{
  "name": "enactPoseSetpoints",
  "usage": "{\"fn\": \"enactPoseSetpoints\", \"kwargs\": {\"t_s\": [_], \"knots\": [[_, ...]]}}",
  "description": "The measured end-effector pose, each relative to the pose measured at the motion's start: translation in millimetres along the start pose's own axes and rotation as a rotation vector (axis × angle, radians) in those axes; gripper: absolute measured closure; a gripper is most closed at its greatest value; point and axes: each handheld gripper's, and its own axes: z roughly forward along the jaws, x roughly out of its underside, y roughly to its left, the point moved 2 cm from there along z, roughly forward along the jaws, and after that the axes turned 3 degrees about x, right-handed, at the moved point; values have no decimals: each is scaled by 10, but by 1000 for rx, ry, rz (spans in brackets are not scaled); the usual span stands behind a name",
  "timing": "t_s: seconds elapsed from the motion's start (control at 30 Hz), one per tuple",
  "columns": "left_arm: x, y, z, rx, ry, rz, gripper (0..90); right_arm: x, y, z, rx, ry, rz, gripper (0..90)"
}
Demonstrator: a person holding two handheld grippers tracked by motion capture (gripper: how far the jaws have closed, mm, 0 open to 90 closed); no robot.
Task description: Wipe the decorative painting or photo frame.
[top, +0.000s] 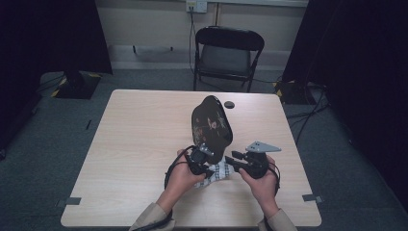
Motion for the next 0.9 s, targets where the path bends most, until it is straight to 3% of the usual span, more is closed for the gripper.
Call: {"fn": "enactPoseSetpoints", "kwargs": {"t_s": [0.33, 0.9], "knots": [[-33, -91, -150, 31, -43, 18, 733, 15, -38, -18, 14, 2, -1, 596], [-204, -240, -450, 29, -69, 89, 743, 38, -164, -70, 56, -1, 12, 581]]}}
